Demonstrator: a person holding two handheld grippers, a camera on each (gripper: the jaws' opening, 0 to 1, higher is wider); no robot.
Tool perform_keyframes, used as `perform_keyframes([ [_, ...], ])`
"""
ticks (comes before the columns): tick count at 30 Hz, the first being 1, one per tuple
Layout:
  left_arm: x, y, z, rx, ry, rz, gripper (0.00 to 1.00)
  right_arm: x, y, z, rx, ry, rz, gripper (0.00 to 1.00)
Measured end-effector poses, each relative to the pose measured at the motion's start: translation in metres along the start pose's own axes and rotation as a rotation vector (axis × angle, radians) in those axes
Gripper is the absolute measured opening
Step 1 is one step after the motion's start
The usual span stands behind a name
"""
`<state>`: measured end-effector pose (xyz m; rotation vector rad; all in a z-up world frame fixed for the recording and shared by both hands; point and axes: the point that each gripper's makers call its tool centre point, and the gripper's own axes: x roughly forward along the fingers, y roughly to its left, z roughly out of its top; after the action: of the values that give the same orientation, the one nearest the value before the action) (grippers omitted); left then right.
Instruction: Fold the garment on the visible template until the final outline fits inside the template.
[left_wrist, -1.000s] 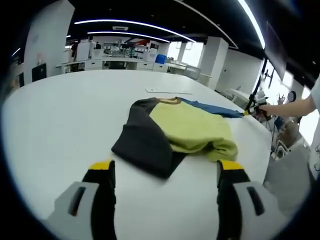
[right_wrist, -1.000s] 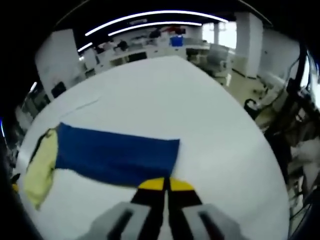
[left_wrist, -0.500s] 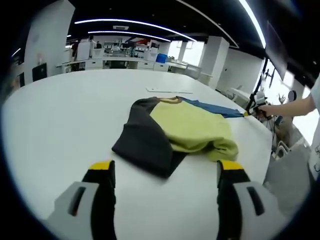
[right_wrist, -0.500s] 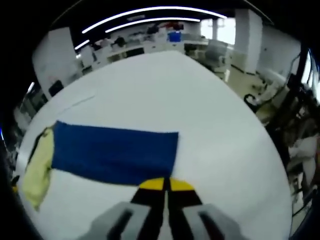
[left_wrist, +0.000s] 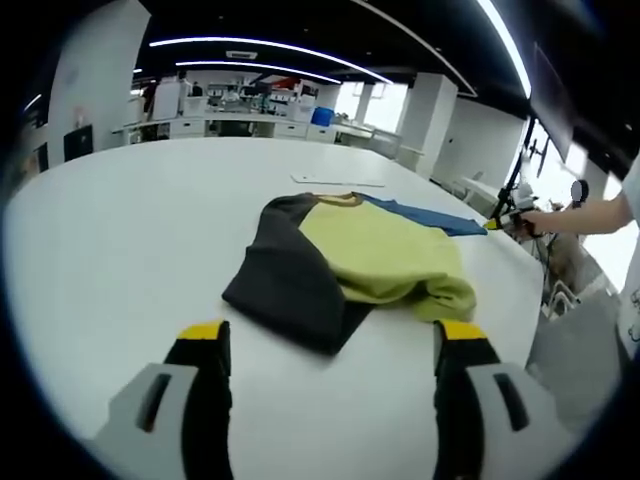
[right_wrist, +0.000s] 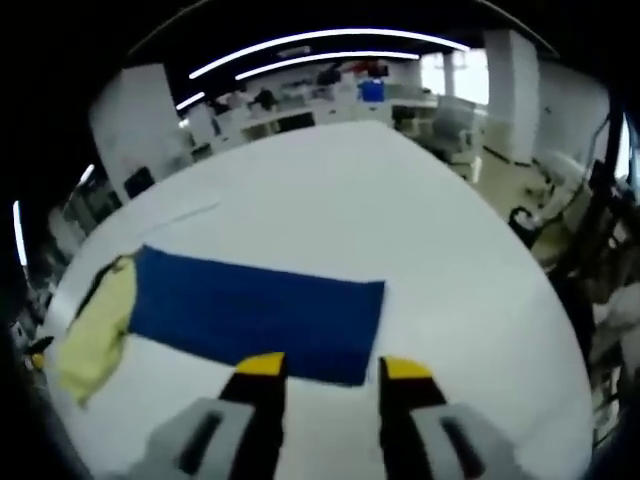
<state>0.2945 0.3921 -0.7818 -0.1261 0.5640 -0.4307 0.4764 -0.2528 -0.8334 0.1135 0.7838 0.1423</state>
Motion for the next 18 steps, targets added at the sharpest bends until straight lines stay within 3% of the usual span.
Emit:
perform_keyframes([
  [10,0.002,0.002,0.001,-0.001,-0.005,-0.006,0.80,-0.031,0.056,-0.005,-0.035,-0.056,0.090,0.79],
  [13,0.003,0.004,0.000,-0.015,-0.005,-0.004,0.79,-0.044,0.076,-0.008,-0.037,-0.070,0.116,0.86],
  [18,0.004,0.007,-0.001,-0.037,-0.007,-0.004,0.77,-0.058,0.091,-0.012,-0.042,-0.087,0.137,0.91],
])
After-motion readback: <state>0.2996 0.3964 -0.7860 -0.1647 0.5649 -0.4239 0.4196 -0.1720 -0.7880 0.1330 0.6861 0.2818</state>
